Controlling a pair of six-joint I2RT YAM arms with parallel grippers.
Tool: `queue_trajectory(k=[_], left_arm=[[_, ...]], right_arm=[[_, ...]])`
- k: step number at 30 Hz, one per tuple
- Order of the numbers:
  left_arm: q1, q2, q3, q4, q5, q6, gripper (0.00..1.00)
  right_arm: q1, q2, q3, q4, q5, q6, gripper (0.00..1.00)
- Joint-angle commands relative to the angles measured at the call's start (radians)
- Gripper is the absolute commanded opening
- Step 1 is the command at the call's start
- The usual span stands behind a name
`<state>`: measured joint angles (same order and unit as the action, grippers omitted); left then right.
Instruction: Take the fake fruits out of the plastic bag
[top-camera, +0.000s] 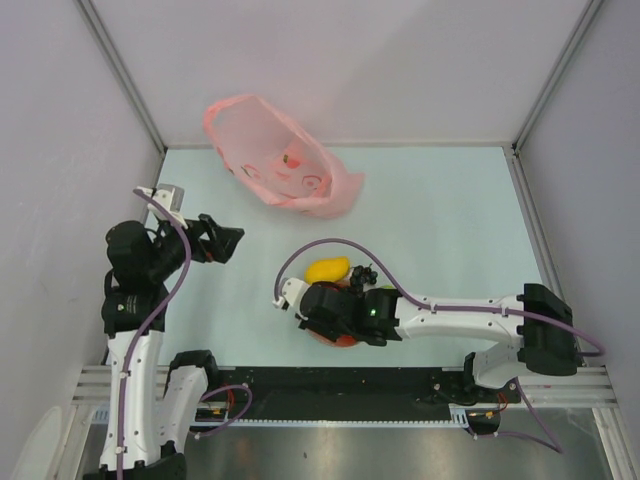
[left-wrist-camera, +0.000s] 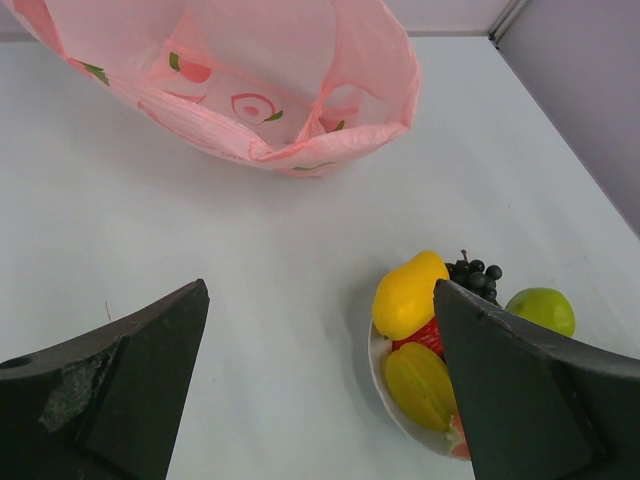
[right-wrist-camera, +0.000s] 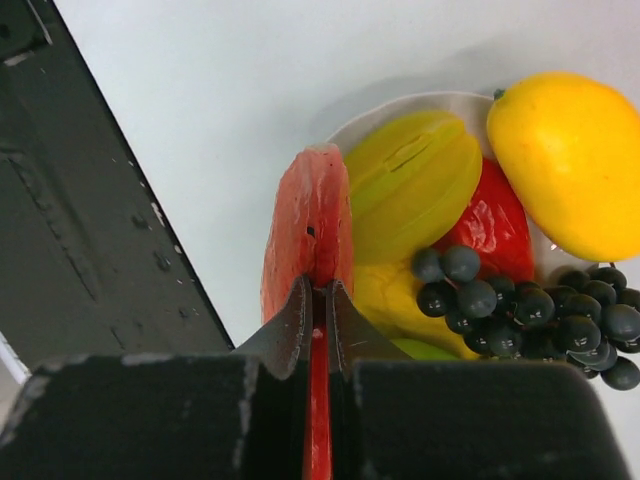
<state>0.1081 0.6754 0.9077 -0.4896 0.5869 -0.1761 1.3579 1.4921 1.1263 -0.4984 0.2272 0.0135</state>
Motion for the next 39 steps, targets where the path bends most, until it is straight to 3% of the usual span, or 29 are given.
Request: queue_trajectory(k=[1, 7, 9, 16, 23, 27, 28, 29, 32, 36, 39], left_arm=[[0.015, 0.009, -0.010, 0.048, 0.004, -0.020, 1.00], [0.018, 0.033, -0.007, 0.054, 0.001, -0.022, 1.00], [0.022, 0.036, -0.007, 0.060, 0.004, -0.025, 1.00], [0.028, 0.046, -0.012, 0.066, 0.008, -0.030, 1.00], [0.034, 0.046, -0.020, 0.075, 0.010, -0.034, 1.00], [0.038, 0.050, -0.004, 0.071, 0.014, -0.031, 1.00], [0.038, 0.053, 0.000, 0.069, 0.014, -0.028, 1.00], [0.038, 0.059, 0.014, 0.059, 0.013, -0.025, 1.00], [0.038, 0.065, 0.040, 0.023, -0.039, 0.013, 1.00], [0.039, 0.072, 0.059, -0.017, -0.105, 0.132, 1.00], [0.038, 0.078, 0.077, -0.046, -0.234, 0.249, 1.00]], right_arm=[[-0.023, -0.062, -0.042, 0.086, -0.018, -0.067, 0.00], [-0.028, -0.087, -0.099, 0.110, -0.054, -0.109, 0.01], [-0.029, -0.090, -0.102, 0.109, -0.074, -0.110, 0.05], [-0.029, -0.081, -0.105, 0.126, -0.138, -0.102, 0.34], [-0.029, -0.087, -0.105, 0.138, -0.118, -0.122, 0.41], [-0.025, -0.122, -0.082, 0.113, -0.103, -0.136, 0.50], [-0.025, -0.128, -0.044, 0.104, -0.091, -0.138, 0.55], [-0.025, -0.133, -0.001, 0.094, -0.069, -0.115, 0.68], [-0.072, -0.151, 0.166, 0.041, -0.063, -0.072, 0.82], [-0.195, -0.185, 0.237, 0.011, -0.031, -0.108, 0.86], [-0.412, -0.205, 0.236, -0.037, -0.032, -0.084, 0.86]])
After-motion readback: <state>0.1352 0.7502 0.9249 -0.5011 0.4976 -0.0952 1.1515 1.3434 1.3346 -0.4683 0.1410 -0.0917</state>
